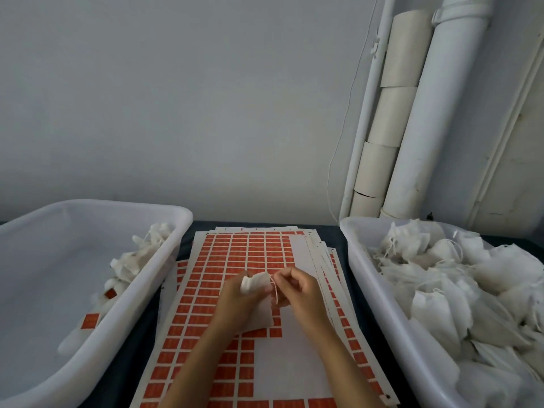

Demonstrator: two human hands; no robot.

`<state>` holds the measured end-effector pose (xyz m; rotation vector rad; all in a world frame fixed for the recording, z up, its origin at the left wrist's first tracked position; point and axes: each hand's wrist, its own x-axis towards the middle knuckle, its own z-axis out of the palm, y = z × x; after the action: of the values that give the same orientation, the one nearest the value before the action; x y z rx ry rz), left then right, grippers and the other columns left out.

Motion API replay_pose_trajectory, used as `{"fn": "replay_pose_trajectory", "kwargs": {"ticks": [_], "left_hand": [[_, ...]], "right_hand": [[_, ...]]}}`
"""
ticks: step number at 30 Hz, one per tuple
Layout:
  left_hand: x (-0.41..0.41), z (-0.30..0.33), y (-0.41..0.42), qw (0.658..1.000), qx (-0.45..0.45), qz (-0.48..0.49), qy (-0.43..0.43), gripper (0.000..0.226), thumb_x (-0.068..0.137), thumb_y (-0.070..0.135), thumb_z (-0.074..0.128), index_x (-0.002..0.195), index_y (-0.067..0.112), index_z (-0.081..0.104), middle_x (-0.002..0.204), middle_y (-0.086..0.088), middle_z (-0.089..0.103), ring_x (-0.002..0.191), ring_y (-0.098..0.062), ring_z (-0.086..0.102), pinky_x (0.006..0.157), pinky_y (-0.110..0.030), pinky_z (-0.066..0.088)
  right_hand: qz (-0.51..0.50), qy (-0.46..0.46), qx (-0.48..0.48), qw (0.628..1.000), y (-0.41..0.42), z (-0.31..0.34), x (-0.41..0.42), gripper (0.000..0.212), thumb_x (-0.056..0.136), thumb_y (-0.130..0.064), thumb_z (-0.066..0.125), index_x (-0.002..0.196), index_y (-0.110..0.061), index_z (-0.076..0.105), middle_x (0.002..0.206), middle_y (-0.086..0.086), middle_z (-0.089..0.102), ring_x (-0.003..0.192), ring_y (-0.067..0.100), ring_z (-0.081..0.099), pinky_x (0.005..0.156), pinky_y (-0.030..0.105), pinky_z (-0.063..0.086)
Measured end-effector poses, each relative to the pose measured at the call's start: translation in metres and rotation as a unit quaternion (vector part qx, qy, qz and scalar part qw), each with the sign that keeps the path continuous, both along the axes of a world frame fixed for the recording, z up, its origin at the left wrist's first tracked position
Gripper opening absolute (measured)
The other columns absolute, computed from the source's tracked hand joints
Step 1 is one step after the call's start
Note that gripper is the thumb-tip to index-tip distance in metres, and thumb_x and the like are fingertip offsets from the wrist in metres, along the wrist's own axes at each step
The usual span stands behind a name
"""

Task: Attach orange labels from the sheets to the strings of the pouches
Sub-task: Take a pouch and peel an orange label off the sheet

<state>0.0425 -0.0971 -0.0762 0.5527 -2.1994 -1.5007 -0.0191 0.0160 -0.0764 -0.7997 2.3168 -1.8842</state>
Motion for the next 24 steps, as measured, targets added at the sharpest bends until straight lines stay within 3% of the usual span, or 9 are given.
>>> {"fn": "replay_pose_trajectory", "kwargs": {"ticks": [6,10,16,21,24], "left_hand": [[0.003,-0.001,-0.001,0.994,-0.045,-0.073,0.070,0.014,0.087,0.025,0.064,0.073,0.024,0.063,0.066,0.012,0.064,0.064,0.001,0.057,0.059,-0.007,0.044],[0.004,-0.005,-0.002,0.994,-0.077,-0.058,0.044,0.013,0.087,0.028,0.063,0.075,0.023,0.061,0.069,0.009,0.062,0.064,-0.004,0.055,0.058,-0.014,0.043],[0.004,-0.004,-0.002,0.991,-0.114,-0.067,0.025,0.012,0.089,0.029,0.062,0.077,0.032,0.059,0.079,0.013,0.063,0.077,-0.007,0.059,0.067,-0.018,0.046],[0.003,-0.006,-0.003,0.988,-0.134,-0.069,0.016,0.020,0.092,0.027,0.058,0.074,0.034,0.055,0.072,0.016,0.060,0.072,-0.005,0.056,0.065,-0.015,0.043],[0.003,-0.007,-0.005,0.988,-0.138,-0.063,-0.002,0.018,0.090,0.029,0.061,0.073,0.034,0.056,0.073,0.014,0.062,0.071,-0.005,0.057,0.062,-0.014,0.043]], "right_hand": [[0.045,0.008,0.003,0.999,0.004,0.001,0.000,0.007,0.092,-0.017,0.055,0.090,-0.012,0.060,0.074,-0.002,0.065,0.061,0.006,0.061,0.058,0.017,0.051],[0.056,0.032,0.040,0.997,0.005,-0.003,0.003,0.000,0.090,-0.020,0.060,0.090,-0.020,0.060,0.083,-0.005,0.066,0.076,0.008,0.065,0.066,0.016,0.054],[0.022,0.086,0.090,0.992,0.012,-0.006,0.002,0.014,0.089,-0.018,0.061,0.082,-0.029,0.056,0.077,-0.009,0.066,0.063,0.002,0.065,0.057,0.011,0.051],[0.052,0.045,0.063,0.996,0.012,-0.003,0.003,0.007,0.089,-0.022,0.061,0.089,-0.028,0.060,0.076,-0.012,0.067,0.063,0.008,0.066,0.057,0.013,0.052],[0.052,0.062,0.063,0.995,0.013,-0.001,0.004,0.009,0.086,-0.020,0.064,0.083,-0.028,0.061,0.071,-0.012,0.066,0.059,0.011,0.066,0.057,0.015,0.053]]}}
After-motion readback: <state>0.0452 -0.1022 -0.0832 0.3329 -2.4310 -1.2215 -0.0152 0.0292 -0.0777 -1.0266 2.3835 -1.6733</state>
